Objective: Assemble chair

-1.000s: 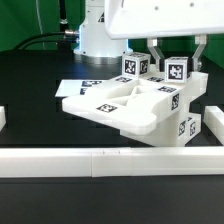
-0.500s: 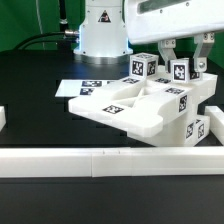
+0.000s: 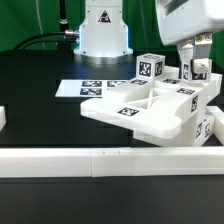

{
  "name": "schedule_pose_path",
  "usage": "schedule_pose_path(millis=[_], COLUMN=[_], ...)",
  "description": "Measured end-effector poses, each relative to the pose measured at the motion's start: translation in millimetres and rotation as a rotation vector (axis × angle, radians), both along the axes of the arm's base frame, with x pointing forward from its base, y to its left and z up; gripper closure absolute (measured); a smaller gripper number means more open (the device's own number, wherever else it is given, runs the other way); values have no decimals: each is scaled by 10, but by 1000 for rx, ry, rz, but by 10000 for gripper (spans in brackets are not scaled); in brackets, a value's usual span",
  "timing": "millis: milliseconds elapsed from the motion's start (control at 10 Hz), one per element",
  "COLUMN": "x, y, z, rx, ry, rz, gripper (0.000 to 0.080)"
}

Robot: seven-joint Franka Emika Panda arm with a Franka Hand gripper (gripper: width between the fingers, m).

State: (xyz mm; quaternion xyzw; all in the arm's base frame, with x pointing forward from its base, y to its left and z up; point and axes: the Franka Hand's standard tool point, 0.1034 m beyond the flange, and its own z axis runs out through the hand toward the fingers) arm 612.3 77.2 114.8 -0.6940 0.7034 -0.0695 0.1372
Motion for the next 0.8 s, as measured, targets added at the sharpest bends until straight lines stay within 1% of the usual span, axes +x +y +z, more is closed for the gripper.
schedule_pose_path(millis=[100,200,300,400,500,600,700,800], x=[-2,-3,-4,-6,-27,1,-5,-5], y=[1,1,1,2,43,49,45,45], z=[-1,-2,-5,-6,-9,18,8,7], rx=[27,28,22,11,19,9,-22,-52], ry=[8,8,7,4,50,45,34,21], rz=[-76,-79,-59,-22,46,101,210,317], gripper=[515,515,441,258,184,184,157,151])
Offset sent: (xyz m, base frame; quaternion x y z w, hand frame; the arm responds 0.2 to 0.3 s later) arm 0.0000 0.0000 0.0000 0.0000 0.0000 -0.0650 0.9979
